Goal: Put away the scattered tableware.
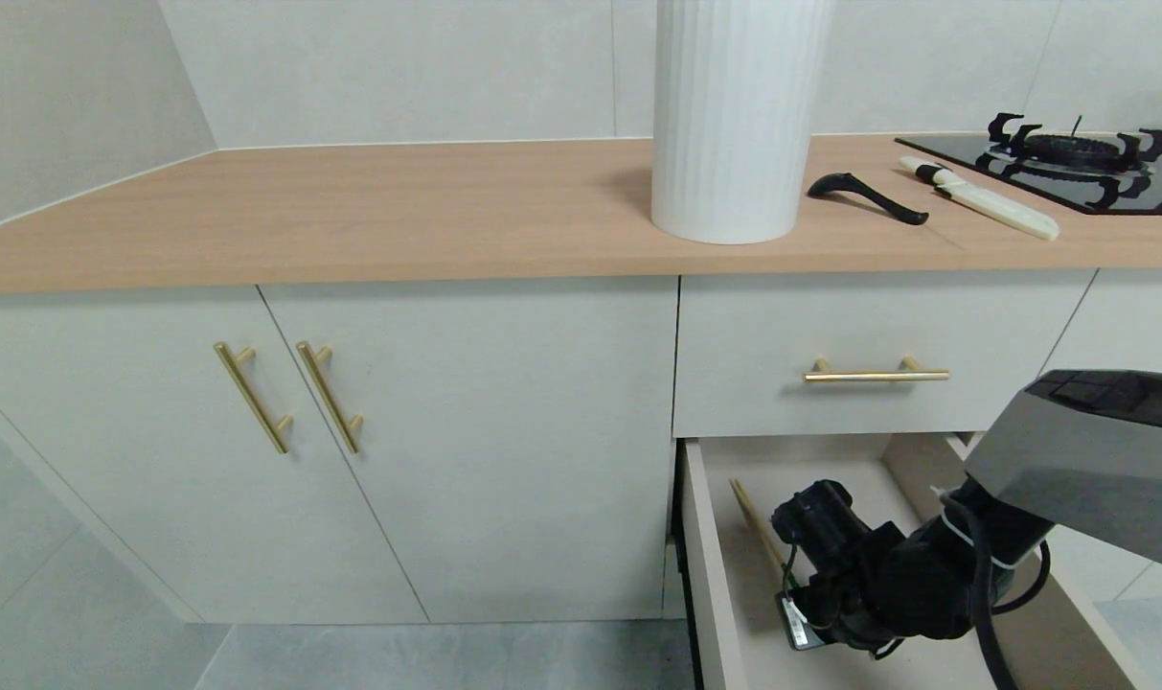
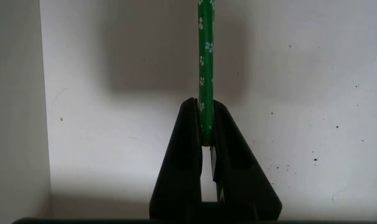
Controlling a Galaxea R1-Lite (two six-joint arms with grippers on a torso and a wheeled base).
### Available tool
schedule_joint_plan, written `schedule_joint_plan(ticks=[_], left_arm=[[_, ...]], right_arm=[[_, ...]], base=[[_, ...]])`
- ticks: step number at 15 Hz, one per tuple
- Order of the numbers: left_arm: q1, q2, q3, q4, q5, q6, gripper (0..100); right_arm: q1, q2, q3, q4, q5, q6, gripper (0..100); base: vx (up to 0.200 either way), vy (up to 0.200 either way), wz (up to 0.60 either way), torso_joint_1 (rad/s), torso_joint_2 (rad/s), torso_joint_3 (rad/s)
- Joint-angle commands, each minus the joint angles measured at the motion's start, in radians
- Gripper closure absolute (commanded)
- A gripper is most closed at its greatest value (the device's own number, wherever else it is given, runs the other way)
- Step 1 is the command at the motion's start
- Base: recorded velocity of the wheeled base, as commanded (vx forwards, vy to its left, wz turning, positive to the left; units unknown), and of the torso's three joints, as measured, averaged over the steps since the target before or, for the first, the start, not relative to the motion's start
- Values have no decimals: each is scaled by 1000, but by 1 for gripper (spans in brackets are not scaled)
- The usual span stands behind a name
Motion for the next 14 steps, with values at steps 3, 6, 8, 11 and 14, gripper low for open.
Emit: schedule_joint_plan(ticks=[3,6,8,11,14], left_arm=[[1,0,0,0,1,0,0],[1,0,0,0,1,0,0],[1,0,0,0,1,0,0],[1,0,0,0,1,0,0],[1,0,0,0,1,0,0]], right_arm=[[2,-3,0,-1,0,-2,0],[2,-11,3,-1,0,-2,0],[3,-39,5,-1,-19,0,0],[2,-143,21,1,-85,0,0],[-15,-275,38,1,-138,-6,0]], base=[[0,0,0,0,0,0],[0,0,0,0,0,0],[0,0,0,0,0,0],[0,0,0,0,0,0],[0,0,0,0,0,0]])
